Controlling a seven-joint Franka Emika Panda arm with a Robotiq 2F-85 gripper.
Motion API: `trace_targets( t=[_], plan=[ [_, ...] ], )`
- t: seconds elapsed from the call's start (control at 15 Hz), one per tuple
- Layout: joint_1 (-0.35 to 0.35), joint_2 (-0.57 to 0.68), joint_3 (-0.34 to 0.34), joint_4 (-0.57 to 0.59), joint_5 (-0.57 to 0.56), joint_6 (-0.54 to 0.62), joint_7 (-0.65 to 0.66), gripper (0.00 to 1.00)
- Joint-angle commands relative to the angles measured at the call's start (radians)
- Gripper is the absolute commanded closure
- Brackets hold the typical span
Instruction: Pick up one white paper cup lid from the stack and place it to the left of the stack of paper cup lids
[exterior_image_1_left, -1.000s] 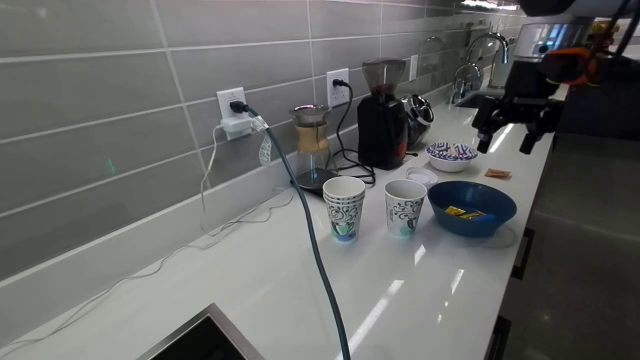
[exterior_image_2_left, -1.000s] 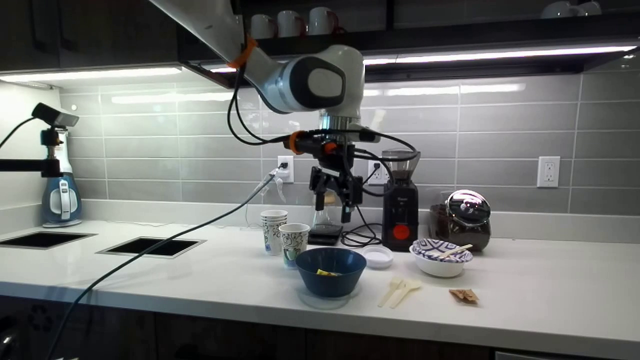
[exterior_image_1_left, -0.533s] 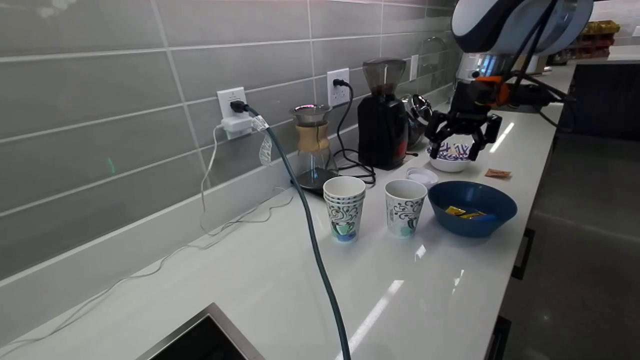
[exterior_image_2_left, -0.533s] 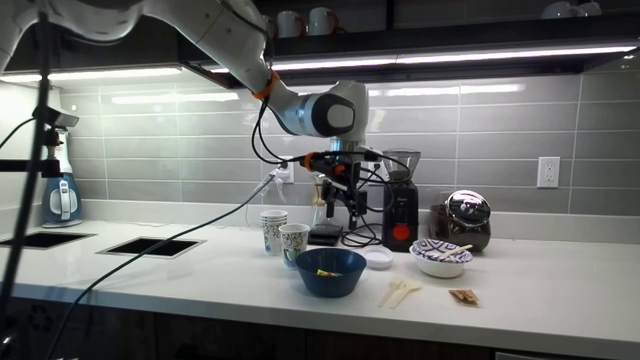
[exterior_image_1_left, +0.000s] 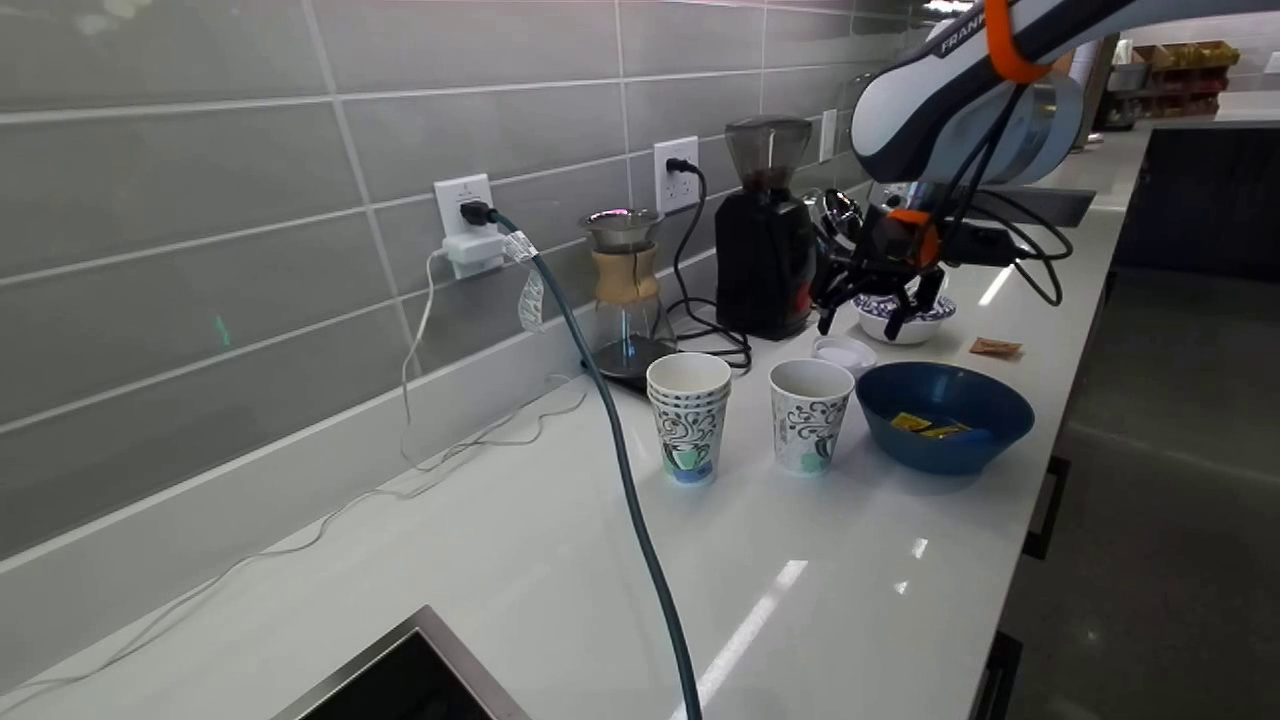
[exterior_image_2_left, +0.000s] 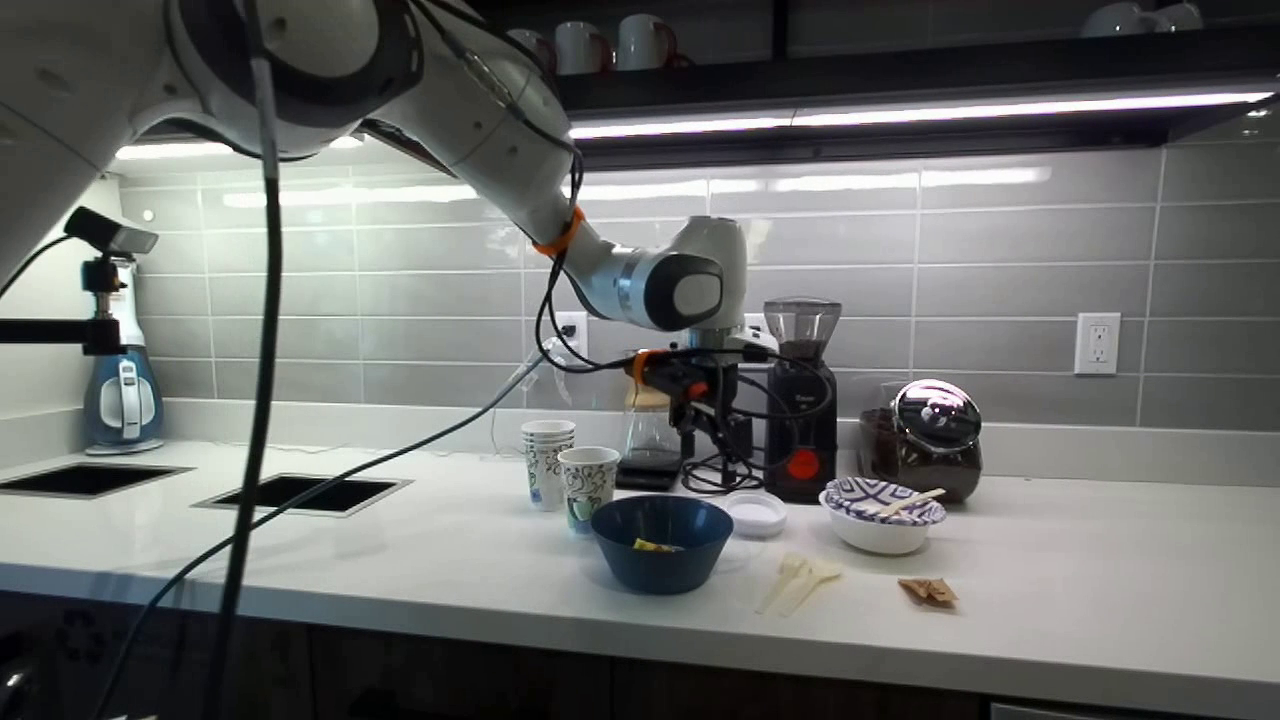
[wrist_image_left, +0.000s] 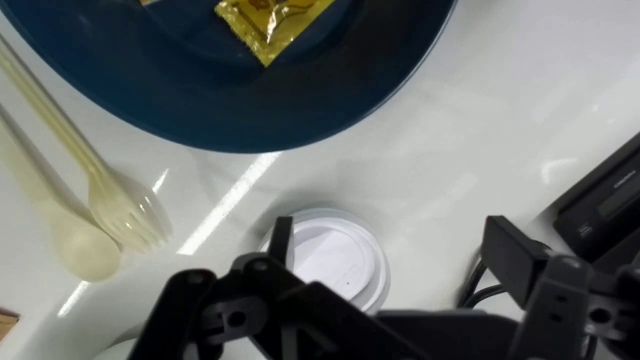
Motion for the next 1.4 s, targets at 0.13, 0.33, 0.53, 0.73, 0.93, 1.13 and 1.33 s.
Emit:
trace_targets(
  t=[0.13, 0.33, 0.53, 0.73, 0.93, 1.13, 1.33],
  plan=[
    [0.017, 0.108, -0.011, 0.112, -0.015, 0.068, 0.044, 0.43],
    [0.024, 0.144, -0.013, 0.152, -0.019, 0.077, 0.046, 0.55],
    [0.030, 0.173, -0.013, 0.188, -0.021, 0.078, 0.044, 0.59],
    [0.036, 0.200, -0.015, 0.218, -0.023, 0.077, 0.043, 0.62],
    [0.039, 0.222, -0.015, 0.241, -0.023, 0.079, 0.040, 0.75],
    [0.041, 0.241, -0.019, 0.263, -0.028, 0.079, 0.041, 0.86],
    [0.043, 0.255, -0.024, 0.278, -0.034, 0.079, 0.041, 0.79]
  ],
)
